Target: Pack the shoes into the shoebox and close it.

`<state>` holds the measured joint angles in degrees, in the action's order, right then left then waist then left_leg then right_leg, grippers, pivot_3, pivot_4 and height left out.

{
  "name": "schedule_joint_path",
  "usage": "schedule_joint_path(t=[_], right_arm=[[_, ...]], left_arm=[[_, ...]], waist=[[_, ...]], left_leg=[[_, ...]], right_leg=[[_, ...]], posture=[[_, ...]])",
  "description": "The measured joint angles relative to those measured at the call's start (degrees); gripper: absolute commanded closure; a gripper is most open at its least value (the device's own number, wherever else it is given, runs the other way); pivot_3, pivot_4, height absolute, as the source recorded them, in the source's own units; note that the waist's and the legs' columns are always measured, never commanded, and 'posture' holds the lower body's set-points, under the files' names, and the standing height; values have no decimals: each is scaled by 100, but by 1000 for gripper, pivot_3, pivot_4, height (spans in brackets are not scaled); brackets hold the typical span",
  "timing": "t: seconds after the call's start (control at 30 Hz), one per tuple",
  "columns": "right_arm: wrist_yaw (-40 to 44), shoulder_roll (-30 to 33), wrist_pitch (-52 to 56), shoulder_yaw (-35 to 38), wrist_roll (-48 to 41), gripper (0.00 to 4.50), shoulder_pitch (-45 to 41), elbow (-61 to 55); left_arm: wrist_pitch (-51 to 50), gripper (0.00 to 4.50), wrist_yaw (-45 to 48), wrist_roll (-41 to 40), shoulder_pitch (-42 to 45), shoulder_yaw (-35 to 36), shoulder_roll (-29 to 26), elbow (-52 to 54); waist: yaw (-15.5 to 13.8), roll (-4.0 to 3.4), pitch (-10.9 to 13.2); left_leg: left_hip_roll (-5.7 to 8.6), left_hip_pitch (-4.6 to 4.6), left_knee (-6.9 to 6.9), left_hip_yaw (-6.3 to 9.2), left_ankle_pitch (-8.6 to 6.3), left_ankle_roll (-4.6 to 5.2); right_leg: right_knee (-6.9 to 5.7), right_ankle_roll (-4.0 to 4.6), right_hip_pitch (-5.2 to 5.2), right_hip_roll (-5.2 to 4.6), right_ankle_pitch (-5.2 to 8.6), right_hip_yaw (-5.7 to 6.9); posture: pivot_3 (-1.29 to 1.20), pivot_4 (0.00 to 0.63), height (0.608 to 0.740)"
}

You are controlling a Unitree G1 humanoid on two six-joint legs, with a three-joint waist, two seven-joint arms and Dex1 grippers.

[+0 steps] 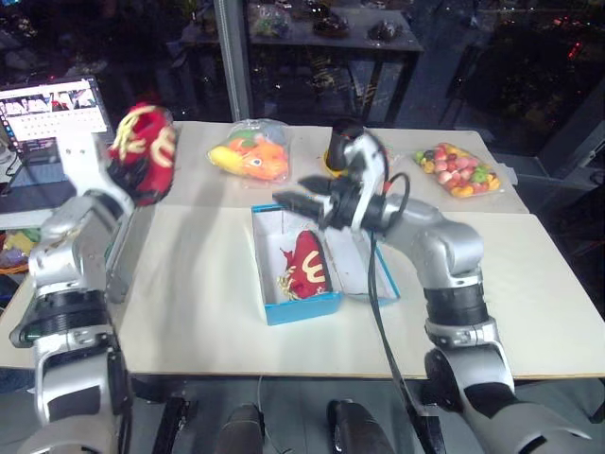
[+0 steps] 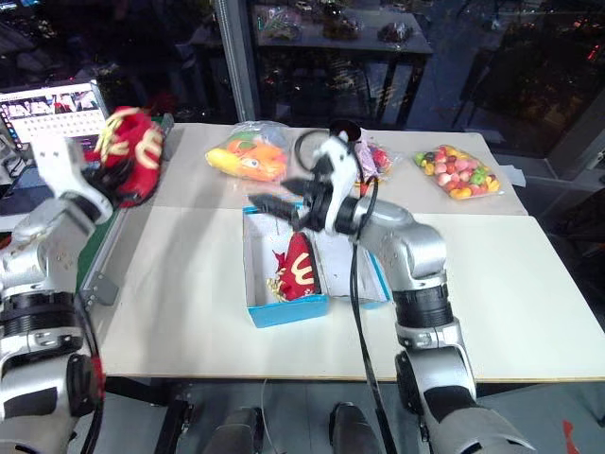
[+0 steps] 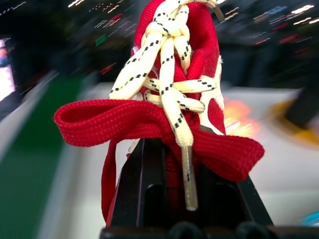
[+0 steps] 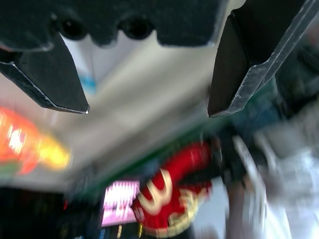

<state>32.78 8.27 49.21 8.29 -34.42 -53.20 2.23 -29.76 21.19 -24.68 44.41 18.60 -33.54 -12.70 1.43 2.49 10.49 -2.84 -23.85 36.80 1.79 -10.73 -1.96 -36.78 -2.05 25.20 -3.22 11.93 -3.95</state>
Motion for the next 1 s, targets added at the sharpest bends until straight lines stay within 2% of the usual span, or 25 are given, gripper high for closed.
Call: schedule_joint_path(t=[0.1,0.2,0.5,0.77,0.8,0.83,0.97,1.0], right_arm=[[-822,-357,225,1036,-734,0,-440,486],[-1372,-500,402,1489,-1231,0,-725,666],[-1987,-432,739,1449,-1400,0,-623,707],[-2207,-373,755,1564,-1474,0,-610,706],[-2240,-373,753,1587,-1501,513,-610,710],[-2269,-373,749,1608,-1543,723,-610,713],[-2382,-390,657,1730,-1643,2063,-612,793],[-2418,-396,631,1730,-1644,2429,-612,816]], left_arm=[[-513,3814,-107,-292,278,-274,562,563],[-840,3814,-169,-498,529,-609,1038,822],[-1137,3814,-124,-715,982,-1037,1860,922],[-1232,3814,-94,-749,1206,-1144,2218,931],[-1255,3875,-90,-750,1205,-1156,2231,932],[-1273,3875,-90,-749,1205,-1173,2232,932],[-1302,3875,-85,-704,1191,-1190,2159,963],[-1308,3533,-87,-704,1176,-1181,2152,971]], waist=[[7,0,0],[35,0,0],[181,-2,1],[202,-5,3],[207,-5,3],[213,-5,3],[236,-7,4],[236,-7,4]], left_leg=[[1,-1,0,2,0,0],[2,-2,0,2,0,1],[4,-5,-2,2,-1,4],[5,-6,-2,2,-1,4],[5,-6,-2,2,-1,4],[4,-6,-2,2,-1,4],[5,-6,-2,2,-1,4],[5,-6,-2,2,-1,4]], right_leg=[[-1,-1,-2,-1,-1,1],[3,-1,-2,-1,-1,0],[4,-2,1,0,0,-4],[7,-6,1,0,2,-4],[7,-6,1,0,2,-5],[6,-6,1,1,2,-5],[7,-7,1,0,3,-5],[7,-7,1,0,3,-5]], posture=[[0,150,733],[0,150,733],[0,150,733],[0,150,733],[0,150,733],[0,150,733],[0,150,733],[0,150,733]])
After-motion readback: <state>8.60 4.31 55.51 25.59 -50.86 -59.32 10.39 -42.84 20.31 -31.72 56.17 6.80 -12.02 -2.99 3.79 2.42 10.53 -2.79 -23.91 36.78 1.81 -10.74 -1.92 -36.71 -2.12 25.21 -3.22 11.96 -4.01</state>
